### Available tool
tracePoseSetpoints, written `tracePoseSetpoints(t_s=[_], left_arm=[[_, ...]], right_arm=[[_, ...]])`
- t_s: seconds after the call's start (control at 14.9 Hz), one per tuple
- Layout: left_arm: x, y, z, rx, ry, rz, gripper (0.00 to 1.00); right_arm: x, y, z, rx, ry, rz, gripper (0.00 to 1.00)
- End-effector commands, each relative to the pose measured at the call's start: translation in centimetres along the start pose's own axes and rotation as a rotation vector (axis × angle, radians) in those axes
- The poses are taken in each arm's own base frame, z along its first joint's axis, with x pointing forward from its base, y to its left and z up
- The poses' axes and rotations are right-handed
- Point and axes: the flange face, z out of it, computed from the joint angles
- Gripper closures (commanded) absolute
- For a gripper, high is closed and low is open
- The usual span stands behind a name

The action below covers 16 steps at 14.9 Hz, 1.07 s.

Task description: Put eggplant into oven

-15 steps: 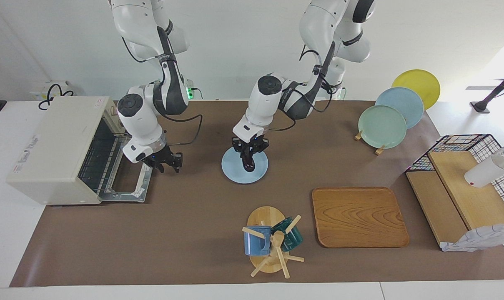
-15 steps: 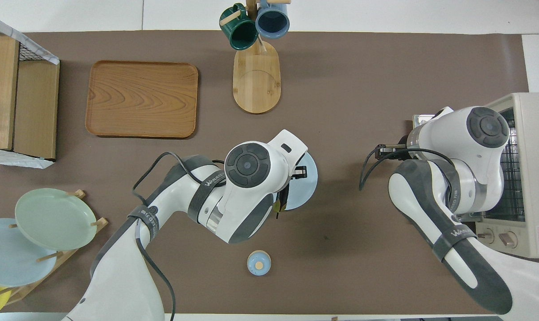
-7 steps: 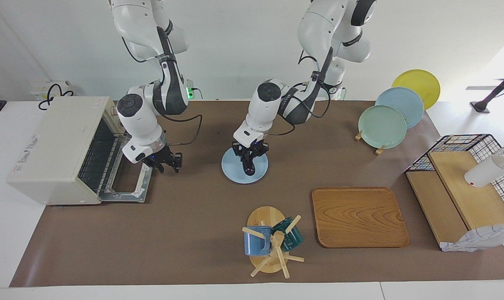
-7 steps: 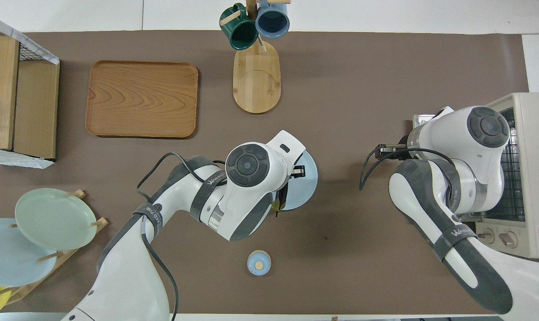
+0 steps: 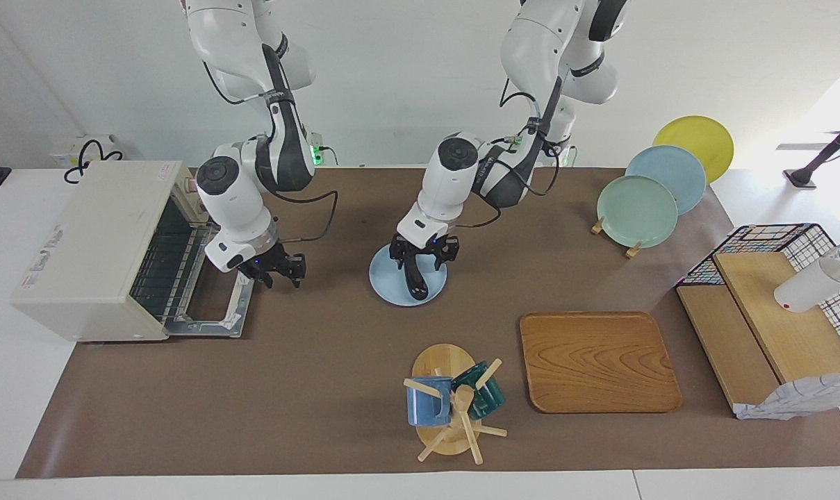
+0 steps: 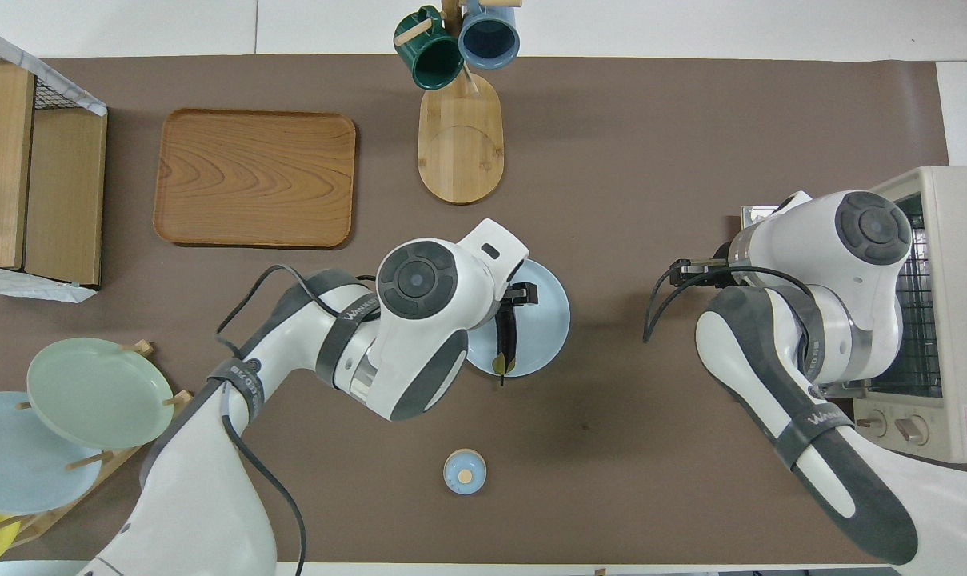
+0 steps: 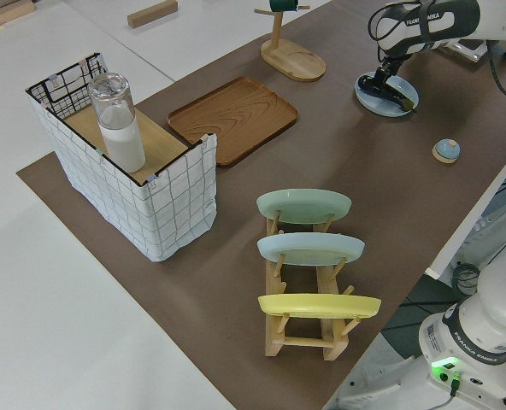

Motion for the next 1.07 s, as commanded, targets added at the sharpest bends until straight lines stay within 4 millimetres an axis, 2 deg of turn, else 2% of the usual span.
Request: tracePoseSetpoints(t_s=[0.0,0.13,0.27,0.4,0.47,0.54,0.6,0.67,0.74,0.81,0.87,0.94,1.01], left_arm=[[3.2,-6.5,-8.1,0.024,-0.026,0.02,0.0],[5.6,-10.3,-12.1,0.039,-0.055,0.033,0.0],[8.0,-15.2,-15.7,0.049,-0.071,0.045,0.0],[9.3,-20.3,-18.8,0.066,-0.047,0.059,0.0],[9.4,-22.3,-20.3,0.076,-0.035,0.061,0.0],[9.3,-23.9,-21.7,0.089,-0.029,0.065,0.0],[9.1,-25.5,-23.1,0.107,-0.026,0.068,0.0],[8.6,-26.5,-24.3,0.125,-0.027,0.079,0.0],[8.1,-27.3,-25.3,0.14,-0.039,0.087,0.0],[7.6,-27.9,-26.1,0.153,-0.048,0.085,0.0],[6.8,-28.0,-27.1,0.17,-0.055,0.089,0.0],[6.2,-28.1,-27.6,0.185,-0.069,0.088,0.0],[5.6,-28.1,-28.1,0.191,-0.087,0.087,0.0]], right_arm=[[0.8,-3.0,-2.0,0.002,-0.031,-0.051,0.0],[1.3,-6.9,-3.8,0.0,-0.05,-0.088,0.0],[0.9,-12.7,-4.8,-0.005,-0.032,-0.065,0.0],[0.9,-18.1,-5.8,-0.047,-0.014,-0.05,0.0],[0.9,-21.5,-6.3,-0.056,-0.013,-0.02,0.0],[0.7,-26.4,-6.5,-0.068,-0.015,0.005,0.0],[0.4,-30.3,-5.8,-0.085,-0.016,0.025,0.0],[-0.3,-33.4,-4.5,-0.101,-0.004,0.042,0.0],[-1.9,-36.5,-2.0,-0.123,0.002,0.06,0.0],[-2.7,-38.1,-1.5,-0.114,0.038,0.071,0.0],[-3.3,-38.8,-1.2,-0.11,0.05,0.062,0.0],[-3.9,-39.0,-0.3,-0.114,0.046,0.056,0.0],[-5.2,-39.5,1.5,-0.13,0.045,0.029,0.0]])
